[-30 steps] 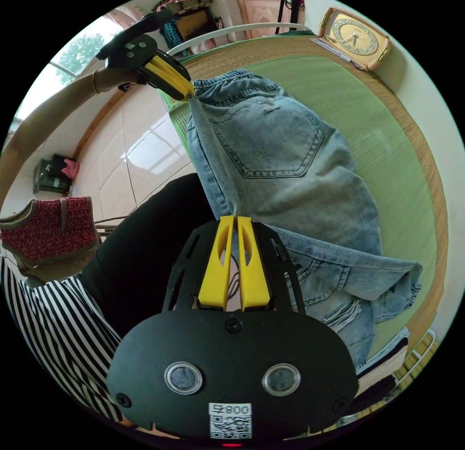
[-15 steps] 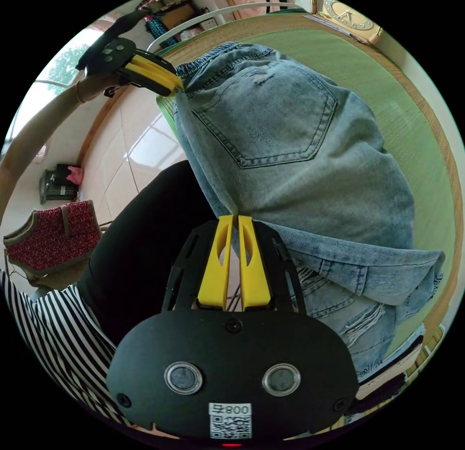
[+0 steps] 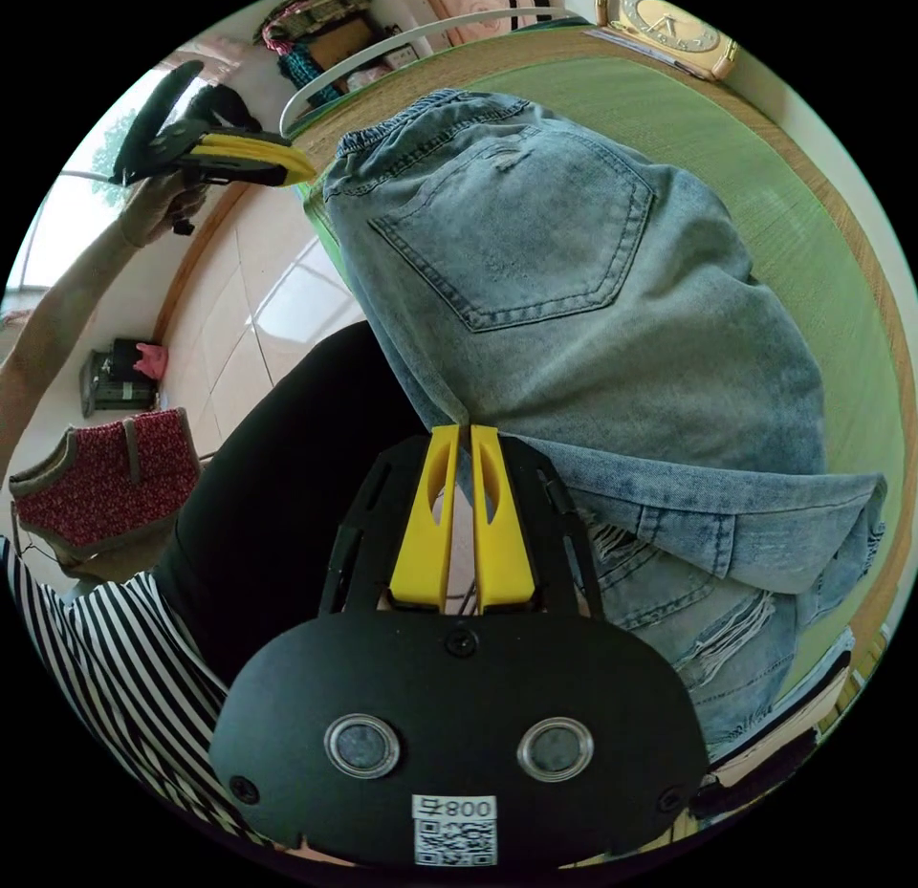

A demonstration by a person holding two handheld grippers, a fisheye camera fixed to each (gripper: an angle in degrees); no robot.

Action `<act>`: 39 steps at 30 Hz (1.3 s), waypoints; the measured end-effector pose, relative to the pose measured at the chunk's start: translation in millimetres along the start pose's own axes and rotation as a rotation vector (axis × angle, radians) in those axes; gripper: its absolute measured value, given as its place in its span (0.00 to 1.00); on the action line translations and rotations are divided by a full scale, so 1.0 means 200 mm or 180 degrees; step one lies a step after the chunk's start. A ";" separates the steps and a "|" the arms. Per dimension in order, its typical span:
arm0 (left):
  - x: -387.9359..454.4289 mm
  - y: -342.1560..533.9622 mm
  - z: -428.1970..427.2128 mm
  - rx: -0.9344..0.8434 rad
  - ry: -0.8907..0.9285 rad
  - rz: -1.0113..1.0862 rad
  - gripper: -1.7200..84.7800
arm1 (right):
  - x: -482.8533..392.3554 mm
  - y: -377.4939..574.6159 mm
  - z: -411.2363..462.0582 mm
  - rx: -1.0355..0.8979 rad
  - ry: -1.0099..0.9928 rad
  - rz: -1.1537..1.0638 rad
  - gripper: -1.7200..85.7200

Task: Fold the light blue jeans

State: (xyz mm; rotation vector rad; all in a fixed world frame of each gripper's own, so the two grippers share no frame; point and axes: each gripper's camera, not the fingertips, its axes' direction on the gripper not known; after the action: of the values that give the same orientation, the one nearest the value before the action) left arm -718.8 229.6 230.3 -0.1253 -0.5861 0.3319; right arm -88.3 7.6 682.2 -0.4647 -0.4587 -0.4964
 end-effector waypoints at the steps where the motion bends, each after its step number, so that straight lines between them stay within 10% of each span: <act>1: 0.02 0.02 0.02 0.0178 0.0195 -0.0086 0.02 | 0.01 0.01 0.00 0.0016 -0.0017 0.0022 0.05; 39: 0.65 -0.87 0.73 0.0282 0.0894 -0.0139 0.03 | 0.62 0.54 -0.54 0.0631 -0.0544 0.1037 0.03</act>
State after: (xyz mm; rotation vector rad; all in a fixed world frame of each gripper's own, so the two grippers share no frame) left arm -651.4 112.9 455.1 -0.0718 -0.2954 0.2914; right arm 100.2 -7.3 628.4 -0.3824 -0.5779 -0.0954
